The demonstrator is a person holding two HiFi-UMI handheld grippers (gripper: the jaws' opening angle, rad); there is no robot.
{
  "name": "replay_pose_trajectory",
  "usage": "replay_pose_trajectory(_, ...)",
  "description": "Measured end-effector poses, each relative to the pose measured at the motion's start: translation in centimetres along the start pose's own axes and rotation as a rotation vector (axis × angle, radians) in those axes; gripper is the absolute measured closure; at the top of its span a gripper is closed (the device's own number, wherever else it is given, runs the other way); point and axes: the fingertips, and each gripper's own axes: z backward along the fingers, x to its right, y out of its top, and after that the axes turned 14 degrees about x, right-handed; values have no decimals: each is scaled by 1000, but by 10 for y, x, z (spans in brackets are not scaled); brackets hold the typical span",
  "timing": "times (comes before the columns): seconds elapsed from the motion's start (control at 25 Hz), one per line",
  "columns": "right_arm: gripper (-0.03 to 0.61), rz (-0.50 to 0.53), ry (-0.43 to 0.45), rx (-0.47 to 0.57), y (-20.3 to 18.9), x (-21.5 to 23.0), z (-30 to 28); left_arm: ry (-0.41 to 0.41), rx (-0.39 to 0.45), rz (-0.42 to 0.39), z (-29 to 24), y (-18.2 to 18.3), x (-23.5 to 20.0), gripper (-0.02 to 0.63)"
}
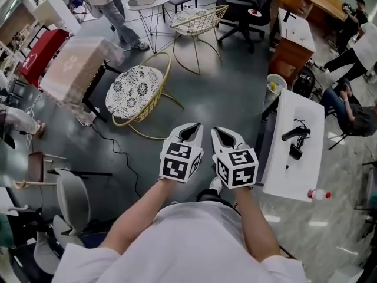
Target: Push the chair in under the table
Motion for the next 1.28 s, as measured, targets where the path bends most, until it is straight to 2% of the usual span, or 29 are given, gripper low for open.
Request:
replay_pose_trajectory(0.4,575,0,69,3,13,53,-9,68,-2,-12,-51,13,14,609)
replay_pose_trajectory(0.84,575,5,81,-19,16,83,-34,92,-11,-1,-84,17,-2,609)
replay_pose_trajectory(1.04,575,17,81,-43,10,89,-60,76,-7,11,-106,16,-21,609)
replay_pose_trajectory(1.28,575,27,78,-67,22,101,-119,59,-14,36,-147,25,-65,609)
